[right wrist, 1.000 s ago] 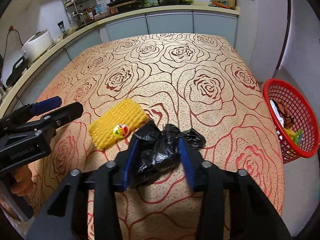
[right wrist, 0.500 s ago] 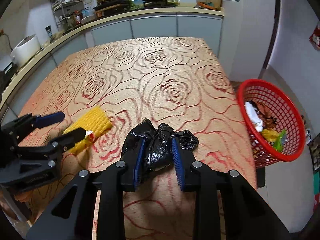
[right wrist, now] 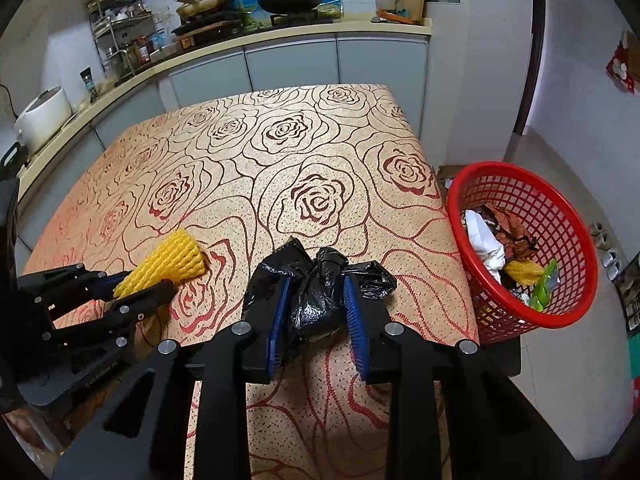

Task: Collect trash
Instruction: 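Carry the foam net and black bag with both tools over the red basket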

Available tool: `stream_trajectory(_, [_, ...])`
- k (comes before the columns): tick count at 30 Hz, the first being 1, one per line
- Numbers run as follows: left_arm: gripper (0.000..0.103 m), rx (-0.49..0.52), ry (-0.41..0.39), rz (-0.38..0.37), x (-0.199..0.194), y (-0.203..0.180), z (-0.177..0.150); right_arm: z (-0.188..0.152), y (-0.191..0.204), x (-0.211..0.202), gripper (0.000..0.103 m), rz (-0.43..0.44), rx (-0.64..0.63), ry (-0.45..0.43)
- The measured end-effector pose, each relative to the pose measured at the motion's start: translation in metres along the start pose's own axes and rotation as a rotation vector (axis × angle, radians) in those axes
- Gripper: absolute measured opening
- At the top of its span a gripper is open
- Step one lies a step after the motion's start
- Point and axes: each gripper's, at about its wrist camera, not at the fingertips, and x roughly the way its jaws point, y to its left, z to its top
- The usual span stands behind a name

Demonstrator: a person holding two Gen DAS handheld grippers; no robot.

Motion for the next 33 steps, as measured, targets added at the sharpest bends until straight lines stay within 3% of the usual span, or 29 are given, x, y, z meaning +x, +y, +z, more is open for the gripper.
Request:
stream_trajectory(7, [0.019,-0.006,-0.057,-0.015,-0.017,0.002,0.013,0.008,-0.009,-0.014,0.027,-0.004,0.017,-0.04])
stream_trajectory(15, [0.019,-0.007,-0.137,-0.036,-0.033,-0.01,0.054,0.023,-0.041,-0.038,0.027,-0.045,0.061,-0.11])
stream_trajectory(26, [0.019,0.088,-0.232,-0.149,-0.036,-0.078,0.133,0.046,-0.127,-0.077,0.027,-0.178,0.178,-0.205])
stream_trajectory(33, [0.02,0.137,-0.212,-0.245,-0.01,-0.13,0.164,0.047,-0.174,-0.082,0.027,-0.236,0.238,-0.21])
